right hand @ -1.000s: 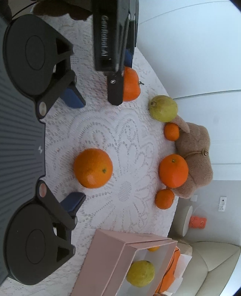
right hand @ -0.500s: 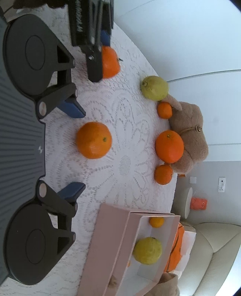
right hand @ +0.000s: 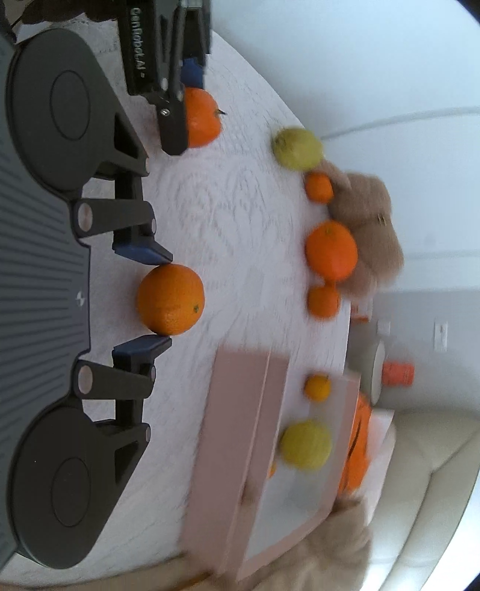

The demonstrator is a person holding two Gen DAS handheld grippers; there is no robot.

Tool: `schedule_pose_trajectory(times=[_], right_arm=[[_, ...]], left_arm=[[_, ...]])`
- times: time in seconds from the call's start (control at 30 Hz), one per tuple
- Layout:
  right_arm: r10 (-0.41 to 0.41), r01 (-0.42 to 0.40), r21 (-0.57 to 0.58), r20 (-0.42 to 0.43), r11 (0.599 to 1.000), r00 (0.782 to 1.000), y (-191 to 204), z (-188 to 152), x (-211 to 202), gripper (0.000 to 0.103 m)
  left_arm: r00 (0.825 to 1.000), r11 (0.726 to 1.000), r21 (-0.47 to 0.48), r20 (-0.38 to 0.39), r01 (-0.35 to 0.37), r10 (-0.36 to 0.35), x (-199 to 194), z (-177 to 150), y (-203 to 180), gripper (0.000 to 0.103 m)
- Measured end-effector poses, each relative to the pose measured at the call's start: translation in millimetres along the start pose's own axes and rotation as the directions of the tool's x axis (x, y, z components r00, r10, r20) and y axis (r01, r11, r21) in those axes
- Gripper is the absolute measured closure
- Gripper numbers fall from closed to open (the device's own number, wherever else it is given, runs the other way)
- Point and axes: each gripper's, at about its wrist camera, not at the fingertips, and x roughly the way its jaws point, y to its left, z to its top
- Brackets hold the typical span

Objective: Organize fruits
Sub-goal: 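Close the right tool around the orange on the lace, then drop the stemmed orange into the pink box while the right tool drops its orange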

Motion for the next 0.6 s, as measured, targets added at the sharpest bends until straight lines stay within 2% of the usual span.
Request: schedule_pose_trajectory(times=[0.2, 0.33, 0.4, 0.5, 0.6], right_arm=[[-0.099, 0.092, 0.12, 0.052, 0.988, 0.994, -45, 6, -30, 0.062], [-0.149, 0.121, 0.178, 0.153, 0.977, 0.977, -67, 26, -65, 0.062], [-0.173, 0.129, 0.202, 0.221, 0.971, 0.96, -75, 47, -84, 0.062], [-0.2, 0.12, 0.246, 0.333, 0.962, 0.922, -89, 89, -115, 0.062], [-0.206, 0.099, 0.274, 0.396, 0.957, 0.895, -104, 132, -133, 0.062]], left_arm=[[0.993, 0.986, 0.116, -0.024, 0.116, -0.114, 13, 14, -51, 0.05], [0.985, 0.973, 0.165, 0.039, 0.158, -0.167, 5, 46, -77, 0.05], [0.978, 0.968, 0.191, 0.099, 0.162, -0.183, -1, 72, -89, 0.05], [0.961, 0.964, 0.222, 0.196, 0.148, -0.193, -10, 116, -110, 0.05], [0.945, 0.96, 0.231, 0.246, 0.158, -0.215, -8, 154, -126, 0.05]])
